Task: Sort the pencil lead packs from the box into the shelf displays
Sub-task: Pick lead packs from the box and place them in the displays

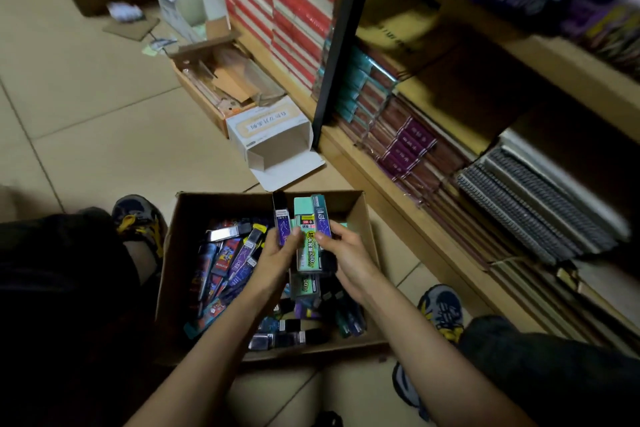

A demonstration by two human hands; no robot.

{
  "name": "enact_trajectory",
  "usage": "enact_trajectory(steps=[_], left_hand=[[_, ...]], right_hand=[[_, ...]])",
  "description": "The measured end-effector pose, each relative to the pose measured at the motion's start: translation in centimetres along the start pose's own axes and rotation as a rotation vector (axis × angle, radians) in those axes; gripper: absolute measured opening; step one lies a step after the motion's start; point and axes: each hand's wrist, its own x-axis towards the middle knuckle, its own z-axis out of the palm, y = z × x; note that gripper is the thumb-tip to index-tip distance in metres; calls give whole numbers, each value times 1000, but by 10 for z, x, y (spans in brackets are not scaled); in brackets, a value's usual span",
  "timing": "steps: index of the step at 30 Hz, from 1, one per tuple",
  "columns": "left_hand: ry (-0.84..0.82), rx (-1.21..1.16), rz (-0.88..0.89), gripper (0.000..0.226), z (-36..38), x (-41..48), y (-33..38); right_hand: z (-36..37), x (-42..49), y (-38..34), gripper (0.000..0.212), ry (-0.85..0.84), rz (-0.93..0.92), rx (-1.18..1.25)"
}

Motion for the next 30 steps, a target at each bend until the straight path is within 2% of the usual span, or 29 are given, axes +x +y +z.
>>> enact_trajectory(steps=[5,9,13,18,20,24,30], left_hand=[[-64,42,92,27,7,-13,32],[-82,128,173,31,12,-17,62],[-126,177,262,33,21,-19,103],[-184,262,334,23,37,-21,166],[-213,332,404,28,45,-24,193],[-254,373,491,33,57,-28,238],[-261,287,534,35,79,-23,261]], right_hand=[[2,-22,-32,23,-7,-85,-146],[-4,-38,-69,26,54,-166,-319],[-12,-59,-113,30,48,-288,-595],[-18,-87,-178,14,108,-408,-756],[-18,-97,-202,6,117,-484,-794],[-21,-107,-239,7,117,-604,-766],[-26,-97,-278,16,276,-709,-436]])
